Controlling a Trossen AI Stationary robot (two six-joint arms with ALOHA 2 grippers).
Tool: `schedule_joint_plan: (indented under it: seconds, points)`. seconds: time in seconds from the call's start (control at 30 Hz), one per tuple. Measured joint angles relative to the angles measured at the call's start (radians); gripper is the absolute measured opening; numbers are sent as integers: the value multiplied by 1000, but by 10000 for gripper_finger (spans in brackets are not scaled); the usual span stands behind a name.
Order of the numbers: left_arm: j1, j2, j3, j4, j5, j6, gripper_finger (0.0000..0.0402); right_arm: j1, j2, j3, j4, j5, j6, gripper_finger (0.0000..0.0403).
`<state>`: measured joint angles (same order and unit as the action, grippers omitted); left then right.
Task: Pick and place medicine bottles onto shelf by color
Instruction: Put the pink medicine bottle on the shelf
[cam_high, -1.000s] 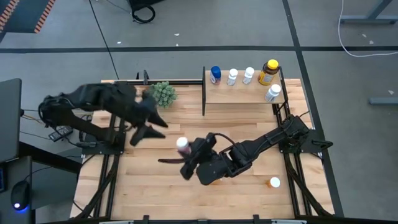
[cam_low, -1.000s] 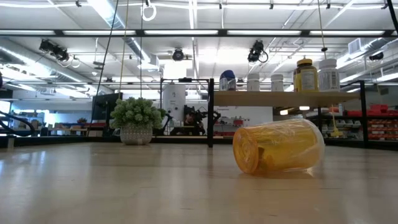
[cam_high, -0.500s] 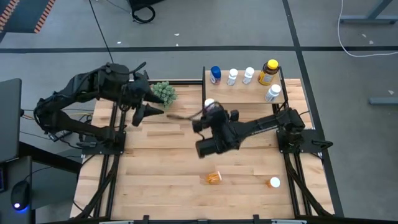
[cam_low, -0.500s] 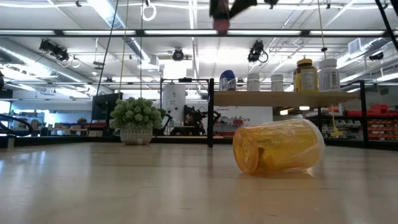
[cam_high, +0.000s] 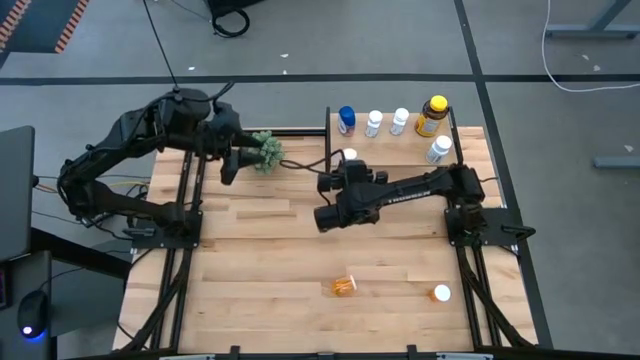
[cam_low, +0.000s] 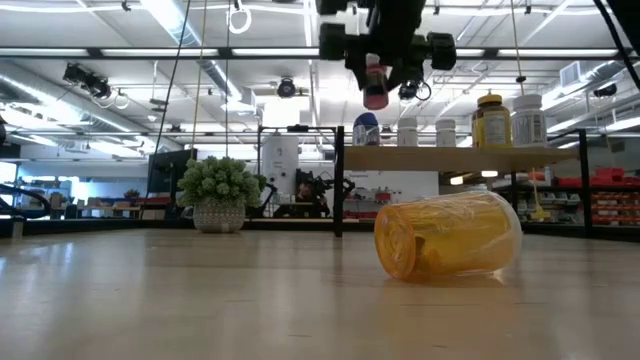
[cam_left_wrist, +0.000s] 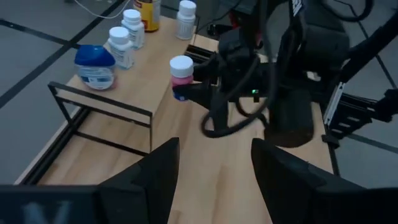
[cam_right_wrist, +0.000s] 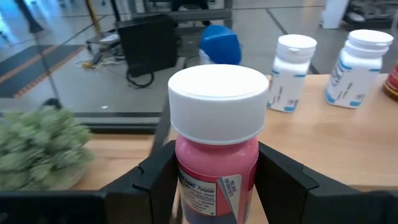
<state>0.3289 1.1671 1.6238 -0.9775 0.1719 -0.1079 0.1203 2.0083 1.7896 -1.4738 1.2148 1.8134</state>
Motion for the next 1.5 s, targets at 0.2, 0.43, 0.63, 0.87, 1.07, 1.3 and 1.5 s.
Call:
schedule_joint_plan:
  seconds: [0.2, 0.43, 0.63, 0.87, 1.07, 1.3, 1.5]
  points:
    - [18, 8, 0, 1, 0, 0, 199, -68, 0, -33, 18, -13, 1, 194]
    - [17, 17, 0, 1, -6, 0, 196, -129, 0, -41, 75, -36, -16, 194]
    - [17, 23, 0, 2, -6, 0, 193, -176, 0, -41, 213, -80, -206, 194]
    - [17, 24, 0, 0, -7, -1, 190, -210, 0, -52, 249, -124, -262, 194]
    - [17, 24, 0, -10, -6, -11, 189, -218, -4, -110, 249, -146, -178, 194]
    - [17, 24, 0, -9, -6, -11, 189, -207, -4, -116, 250, -139, -166, 198]
    - [17, 24, 0, -9, -6, -11, 190, -207, 4, -120, 263, -189, -164, 218]
